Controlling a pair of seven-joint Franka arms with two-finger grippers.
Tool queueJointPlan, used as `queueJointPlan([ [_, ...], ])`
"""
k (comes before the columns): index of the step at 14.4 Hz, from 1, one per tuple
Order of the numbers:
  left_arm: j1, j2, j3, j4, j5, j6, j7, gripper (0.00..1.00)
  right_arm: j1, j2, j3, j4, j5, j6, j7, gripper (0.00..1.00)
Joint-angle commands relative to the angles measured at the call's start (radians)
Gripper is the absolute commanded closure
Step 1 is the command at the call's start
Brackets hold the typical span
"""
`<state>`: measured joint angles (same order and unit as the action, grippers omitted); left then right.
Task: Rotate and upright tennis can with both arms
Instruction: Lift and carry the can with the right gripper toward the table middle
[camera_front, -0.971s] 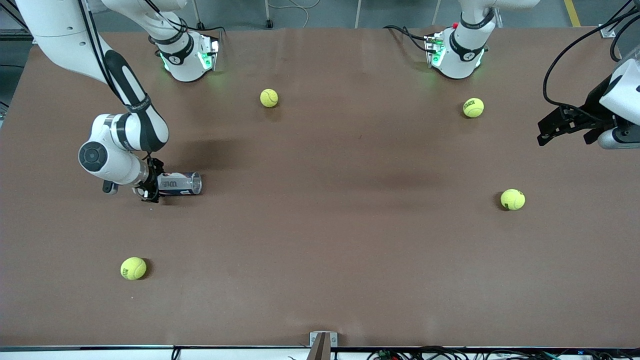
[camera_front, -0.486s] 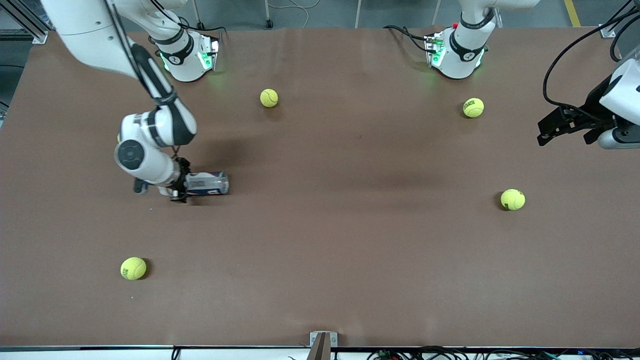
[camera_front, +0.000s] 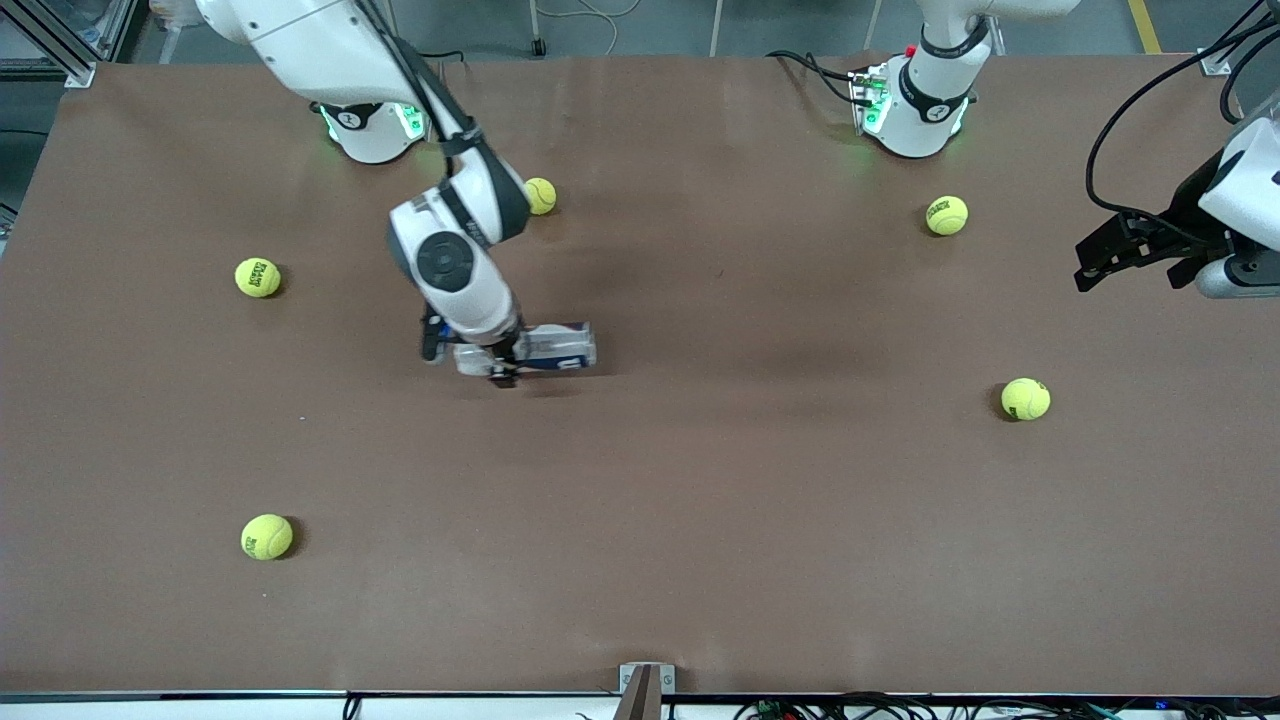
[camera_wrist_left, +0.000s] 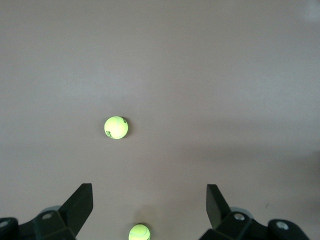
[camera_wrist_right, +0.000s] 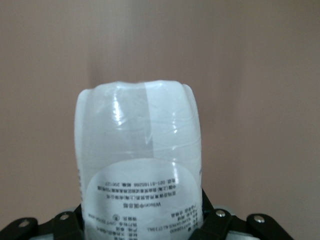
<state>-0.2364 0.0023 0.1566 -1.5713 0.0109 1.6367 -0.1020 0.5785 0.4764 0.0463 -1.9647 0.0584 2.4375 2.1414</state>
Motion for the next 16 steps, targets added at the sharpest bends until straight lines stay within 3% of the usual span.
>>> queueJointPlan([
  [1,0.002,0.004,-0.002,0.013,0.004,-0.012,-0.002,0.0,0.064,0.161,-0.005,0.243,0.029,-0.07,0.061,0.24],
  [3,0.002,0.004,-0.002,0.011,0.004,-0.012,-0.002,0.0,0.107,0.232,-0.005,0.381,0.031,-0.1,0.104,0.24],
  [8,0.002,0.004,-0.002,0.011,0.004,-0.011,-0.002,0.0,0.204,0.342,-0.016,0.548,0.009,-0.127,0.238,0.24],
  [12,-0.008,0.018,-0.003,0.008,0.004,-0.012,-0.002,0.0,0.296,0.493,-0.074,0.775,-0.046,-0.244,0.34,0.25],
  [16,-0.014,0.109,-0.009,-0.016,-0.06,-0.043,0.016,0.0,0.33,0.511,-0.085,0.793,-0.046,-0.236,0.344,0.25],
])
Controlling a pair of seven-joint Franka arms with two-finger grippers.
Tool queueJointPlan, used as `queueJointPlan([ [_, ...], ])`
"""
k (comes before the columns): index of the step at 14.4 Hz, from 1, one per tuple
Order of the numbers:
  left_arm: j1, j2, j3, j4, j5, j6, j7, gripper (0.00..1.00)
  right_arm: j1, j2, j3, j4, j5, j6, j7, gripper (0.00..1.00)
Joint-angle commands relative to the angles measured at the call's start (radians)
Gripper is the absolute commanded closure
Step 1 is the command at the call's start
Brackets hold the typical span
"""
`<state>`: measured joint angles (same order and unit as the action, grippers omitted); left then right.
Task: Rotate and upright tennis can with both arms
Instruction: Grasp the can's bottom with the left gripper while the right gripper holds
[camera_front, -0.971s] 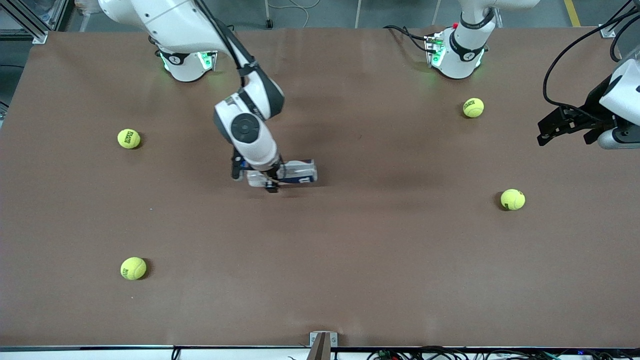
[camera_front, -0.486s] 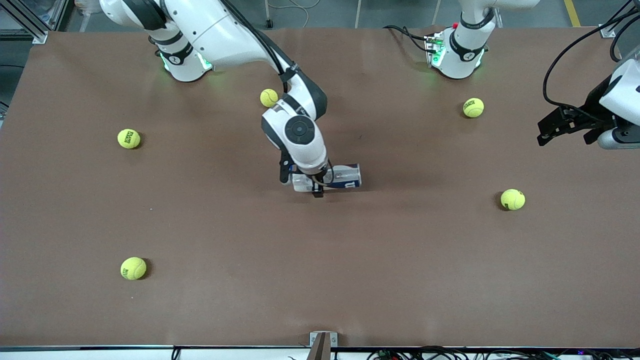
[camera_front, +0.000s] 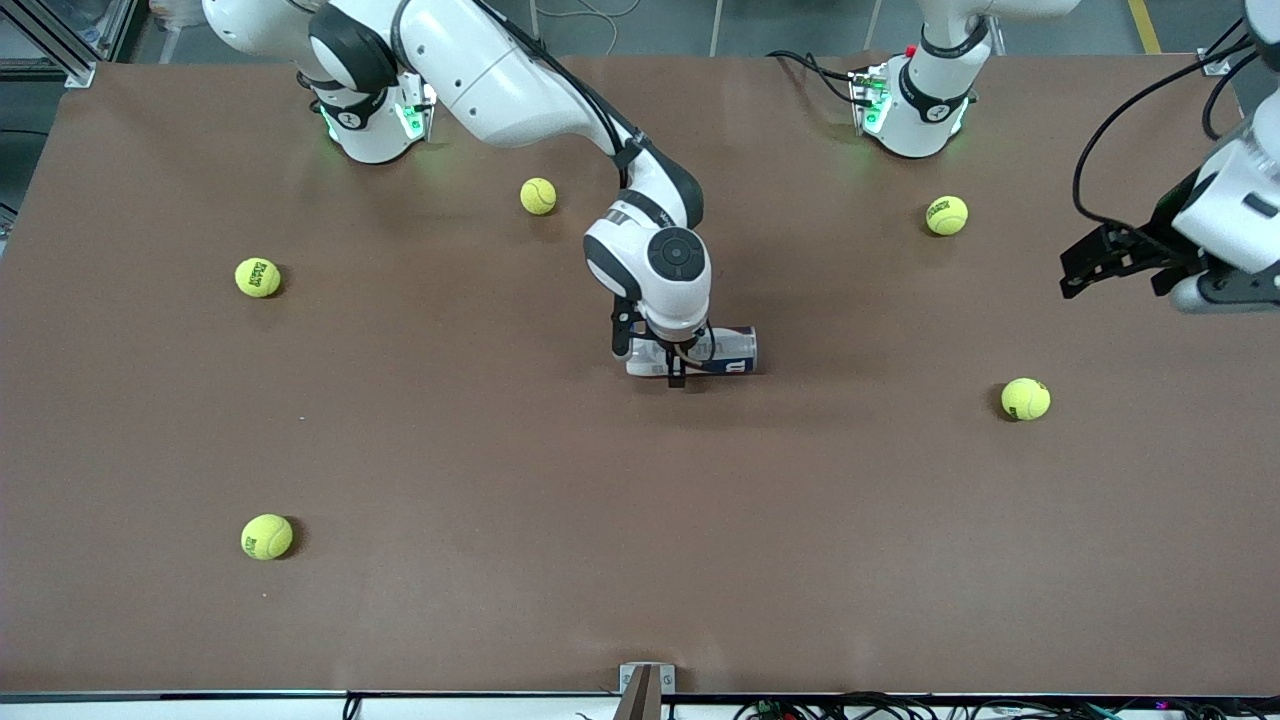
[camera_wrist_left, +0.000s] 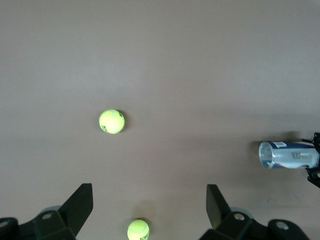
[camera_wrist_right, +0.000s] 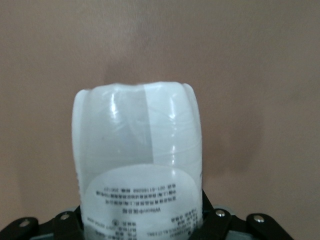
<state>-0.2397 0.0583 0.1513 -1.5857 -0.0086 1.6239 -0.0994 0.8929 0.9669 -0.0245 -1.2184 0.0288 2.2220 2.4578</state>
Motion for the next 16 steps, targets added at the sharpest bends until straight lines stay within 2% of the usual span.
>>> queueJointPlan([
  [1,-0.029,0.076,-0.022,-0.011,-0.053,-0.032,-0.006,0.0,0.02,0.021,-0.014,0.046,-0.018,-0.021,0.027,0.25],
  [3,-0.053,0.147,-0.056,-0.011,-0.101,-0.029,-0.055,0.0,0.027,0.033,-0.015,0.048,-0.018,-0.018,0.027,0.24],
  [4,-0.052,0.176,-0.071,-0.011,-0.166,-0.029,-0.065,0.0,0.028,0.038,-0.018,0.051,-0.018,-0.015,0.027,0.23],
  [5,-0.05,0.19,-0.079,-0.013,-0.233,-0.027,-0.062,0.0,0.029,0.042,-0.018,0.054,-0.018,-0.015,0.026,0.16],
  [6,-0.04,0.211,-0.081,-0.014,-0.311,-0.026,-0.047,0.0,0.029,0.044,-0.018,0.056,-0.018,-0.015,0.026,0.0],
  [10,0.032,0.262,-0.081,-0.083,-0.614,-0.015,0.027,0.0,0.028,0.044,-0.018,0.079,-0.018,-0.027,0.02,0.0],
  [12,0.084,0.306,-0.081,-0.126,-0.75,0.003,0.152,0.0,0.027,0.039,-0.021,0.089,-0.018,-0.035,0.018,0.0],
  [13,0.088,0.319,-0.079,-0.166,-0.83,0.022,0.194,0.0,0.026,0.036,-0.025,0.095,-0.017,-0.048,0.018,0.0],
  [16,0.095,0.336,-0.079,-0.29,-0.969,0.096,0.373,0.0,0.026,0.03,-0.023,0.137,-0.015,-0.097,0.017,0.0],
])
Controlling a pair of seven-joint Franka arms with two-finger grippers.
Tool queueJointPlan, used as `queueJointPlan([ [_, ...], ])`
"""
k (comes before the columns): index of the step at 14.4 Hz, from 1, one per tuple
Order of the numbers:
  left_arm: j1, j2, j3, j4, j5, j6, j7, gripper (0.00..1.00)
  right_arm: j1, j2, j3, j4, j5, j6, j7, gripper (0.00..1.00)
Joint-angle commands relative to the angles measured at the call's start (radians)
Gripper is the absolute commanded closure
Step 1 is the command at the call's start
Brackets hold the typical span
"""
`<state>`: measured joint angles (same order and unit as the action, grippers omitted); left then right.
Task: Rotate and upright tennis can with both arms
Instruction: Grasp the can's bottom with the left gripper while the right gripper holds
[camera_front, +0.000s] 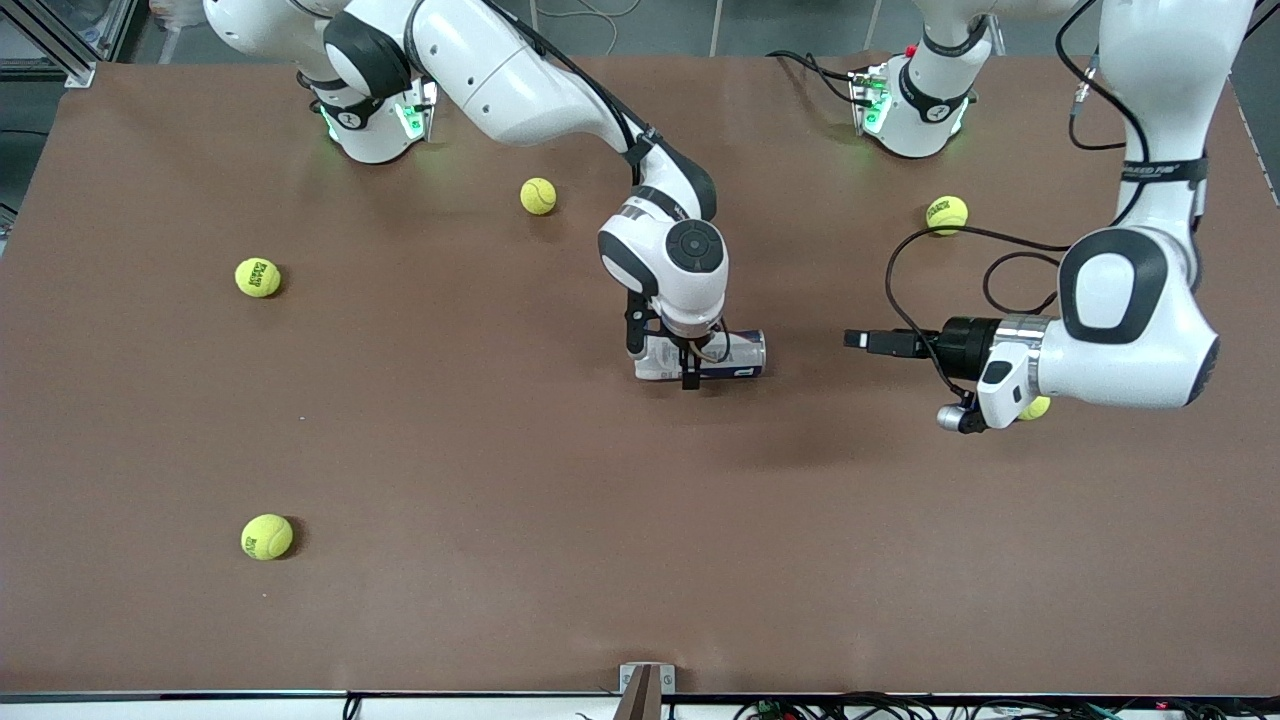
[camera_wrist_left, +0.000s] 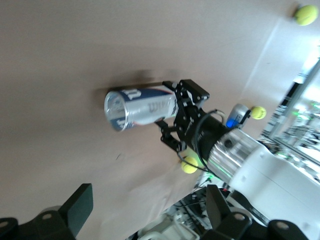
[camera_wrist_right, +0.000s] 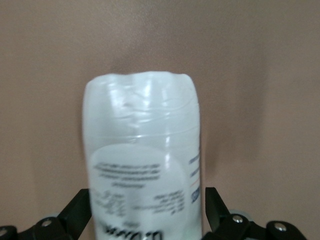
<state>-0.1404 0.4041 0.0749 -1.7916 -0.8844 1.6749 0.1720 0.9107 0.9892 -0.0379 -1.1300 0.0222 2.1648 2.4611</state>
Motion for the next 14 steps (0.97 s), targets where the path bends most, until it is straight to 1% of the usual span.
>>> queueJointPlan([
  [1,0.007,-0.001,-0.003,-0.127,-0.166,0.058,0.189,0.0,0.008,-0.001,-0.008,0.058,-0.008,-0.052,0.013,0.0],
  [5,0.004,0.031,-0.004,-0.238,-0.33,0.12,0.375,0.0,0.005,-0.029,0.001,0.075,-0.001,-0.126,0.012,0.0],
  [6,-0.002,0.044,-0.006,-0.276,-0.399,0.146,0.453,0.0,0.001,-0.04,0.003,0.076,0.001,-0.147,0.009,0.0],
  [8,-0.008,0.077,-0.009,-0.322,-0.517,0.17,0.584,0.0,-0.013,-0.072,0.004,0.081,0.007,-0.187,-0.026,0.0],
  [10,-0.024,0.119,-0.027,-0.333,-0.622,0.177,0.644,0.0,-0.071,-0.104,0.045,0.081,0.015,-0.247,-0.103,0.0],
  [12,-0.028,0.14,-0.07,-0.336,-0.677,0.23,0.662,0.0,-0.162,-0.138,0.113,0.081,0.015,-0.31,-0.195,0.0],
  [13,-0.03,0.153,-0.09,-0.336,-0.698,0.256,0.672,0.0,-0.202,-0.153,0.128,0.081,0.016,-0.351,-0.271,0.0],
  [14,-0.03,0.163,-0.11,-0.336,-0.721,0.281,0.691,0.0,-0.229,-0.174,0.13,0.081,0.018,-0.387,-0.342,0.0],
])
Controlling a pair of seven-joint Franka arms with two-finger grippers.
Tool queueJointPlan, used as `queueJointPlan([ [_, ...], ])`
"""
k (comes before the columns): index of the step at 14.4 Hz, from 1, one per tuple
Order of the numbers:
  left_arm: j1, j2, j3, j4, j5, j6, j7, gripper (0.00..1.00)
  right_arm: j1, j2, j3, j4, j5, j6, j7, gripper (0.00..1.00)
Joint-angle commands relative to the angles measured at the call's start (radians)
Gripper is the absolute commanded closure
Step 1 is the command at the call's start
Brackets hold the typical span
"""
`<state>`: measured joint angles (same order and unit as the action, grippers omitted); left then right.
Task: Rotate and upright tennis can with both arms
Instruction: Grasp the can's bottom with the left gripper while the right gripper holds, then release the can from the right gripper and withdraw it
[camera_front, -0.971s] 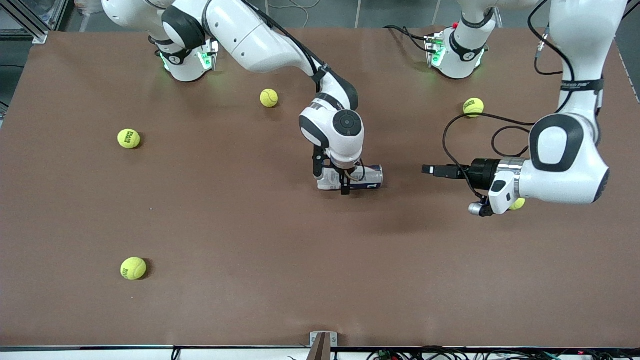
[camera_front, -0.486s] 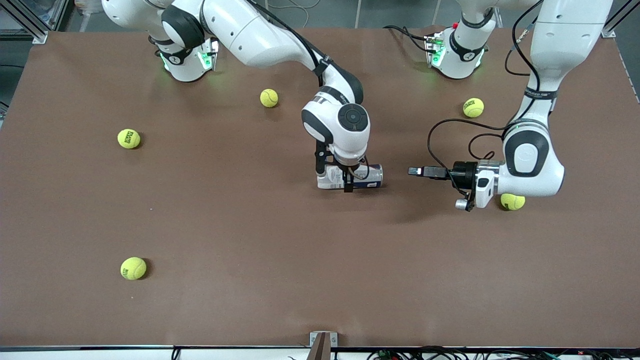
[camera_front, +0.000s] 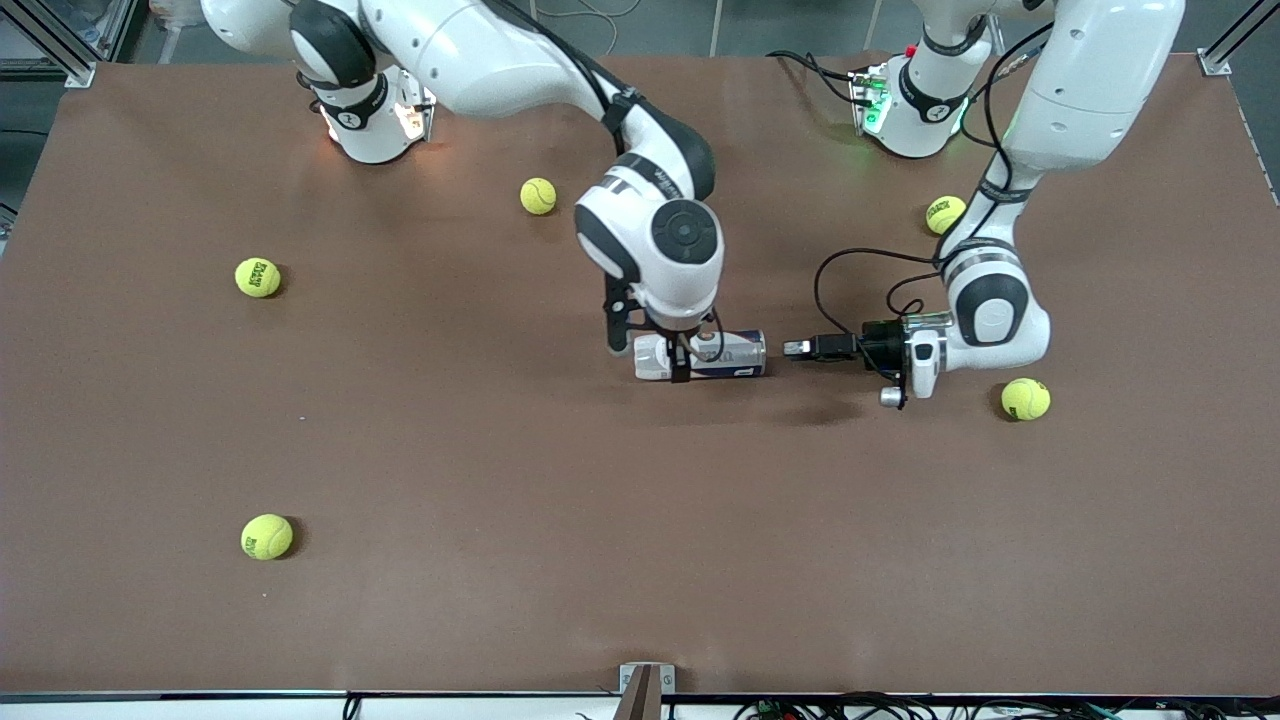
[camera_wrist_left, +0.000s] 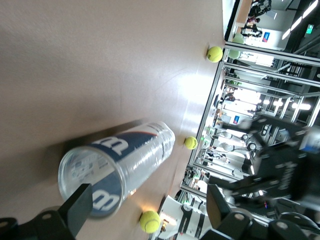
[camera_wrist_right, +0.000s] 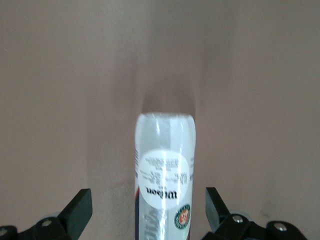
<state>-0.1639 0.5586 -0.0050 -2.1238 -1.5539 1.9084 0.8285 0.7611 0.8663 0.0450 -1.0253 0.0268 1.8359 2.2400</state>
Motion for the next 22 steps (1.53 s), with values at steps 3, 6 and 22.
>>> queueJointPlan([
  [3,-0.009,0.038,-0.059,-0.002,-0.121,0.084,0.084,0.0,-0.167,-0.119,0.043,-0.032,0.016,-0.139,-0.368,0.0],
  [6,-0.017,0.049,-0.075,0.002,-0.166,0.1,0.106,0.09,-0.274,-0.164,0.041,-0.055,0.016,-0.198,-0.612,0.0],
  [22,-0.003,-0.058,-0.064,0.123,0.073,0.098,-0.082,1.0,-0.847,-0.401,0.032,-0.252,-0.099,-0.245,-2.181,0.0],
])
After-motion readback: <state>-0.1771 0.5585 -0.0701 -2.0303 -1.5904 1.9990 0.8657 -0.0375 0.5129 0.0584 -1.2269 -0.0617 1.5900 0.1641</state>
